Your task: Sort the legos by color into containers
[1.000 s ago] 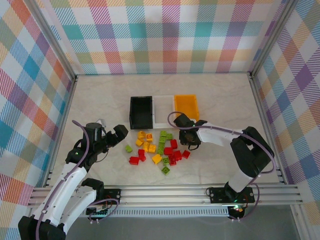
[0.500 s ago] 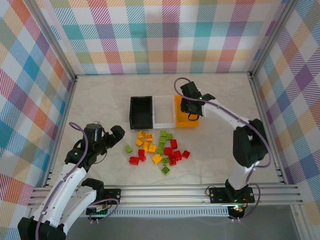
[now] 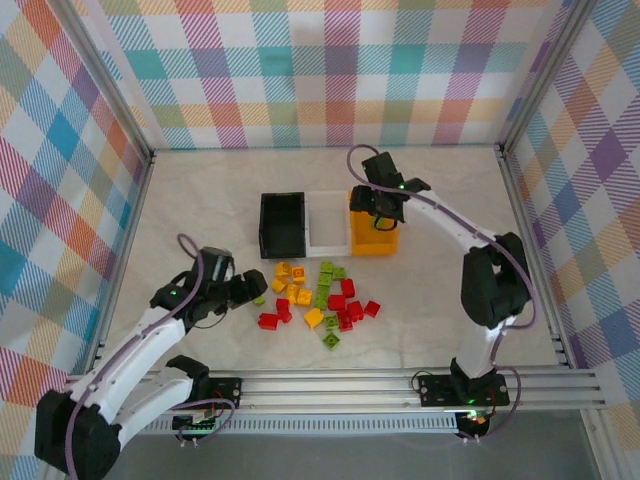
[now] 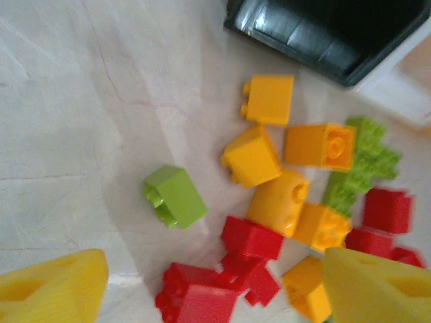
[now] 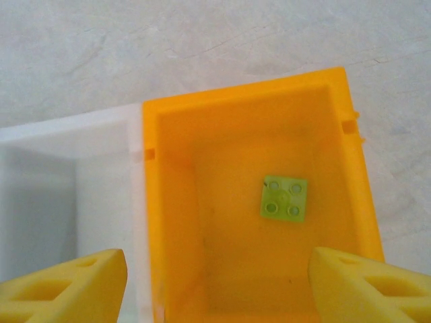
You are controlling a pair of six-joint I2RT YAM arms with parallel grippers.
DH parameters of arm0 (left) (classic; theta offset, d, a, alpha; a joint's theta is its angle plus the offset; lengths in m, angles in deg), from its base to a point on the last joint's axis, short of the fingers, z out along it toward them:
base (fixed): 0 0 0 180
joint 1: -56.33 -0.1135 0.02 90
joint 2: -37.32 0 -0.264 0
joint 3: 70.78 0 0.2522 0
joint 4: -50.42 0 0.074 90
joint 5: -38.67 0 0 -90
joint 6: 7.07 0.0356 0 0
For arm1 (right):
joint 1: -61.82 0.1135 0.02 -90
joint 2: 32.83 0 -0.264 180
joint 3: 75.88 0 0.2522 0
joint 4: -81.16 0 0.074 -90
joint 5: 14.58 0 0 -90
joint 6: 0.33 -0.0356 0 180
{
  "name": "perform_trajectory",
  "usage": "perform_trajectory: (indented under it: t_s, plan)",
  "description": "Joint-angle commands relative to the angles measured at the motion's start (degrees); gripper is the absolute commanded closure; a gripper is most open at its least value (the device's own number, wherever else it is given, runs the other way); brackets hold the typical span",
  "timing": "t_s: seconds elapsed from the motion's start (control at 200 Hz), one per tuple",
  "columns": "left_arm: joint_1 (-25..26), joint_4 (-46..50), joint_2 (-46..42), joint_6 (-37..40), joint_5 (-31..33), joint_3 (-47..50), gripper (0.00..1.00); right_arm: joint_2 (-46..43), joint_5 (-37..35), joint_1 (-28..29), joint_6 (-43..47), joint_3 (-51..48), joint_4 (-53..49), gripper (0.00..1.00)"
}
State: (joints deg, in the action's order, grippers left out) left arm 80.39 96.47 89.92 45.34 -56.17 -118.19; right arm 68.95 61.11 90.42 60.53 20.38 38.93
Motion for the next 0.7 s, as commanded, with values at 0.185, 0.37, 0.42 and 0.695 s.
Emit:
perform_trajectory:
  t_s: [0.185, 0.37, 0.42, 0.695]
  plan:
    - [2.0, -8.7, 16.0, -0.4, 5.9, -0.7, 0.31, -9.0, 1.9, 2.1, -1.4, -10.4, 4.7, 0.3]
    - [2.1, -12.1, 20.9, -0.7, 7.4, -0.9, 0.37, -13.1, 1.9, 2.1, -1.8, -14.3, 5.7, 0.3]
    - [2.1, -12.9, 22.2, -0.6, 7.3, -0.9, 0.41, -13.9, 1.9, 2.1, -1.8, -15.2, 6.0, 0.3]
    - [2.1, -12.8, 22.4, -0.8, 6.6, -0.1, 0.66, -15.9, 0.5, 2.1, -1.8, -17.4, 6.4, 0.3]
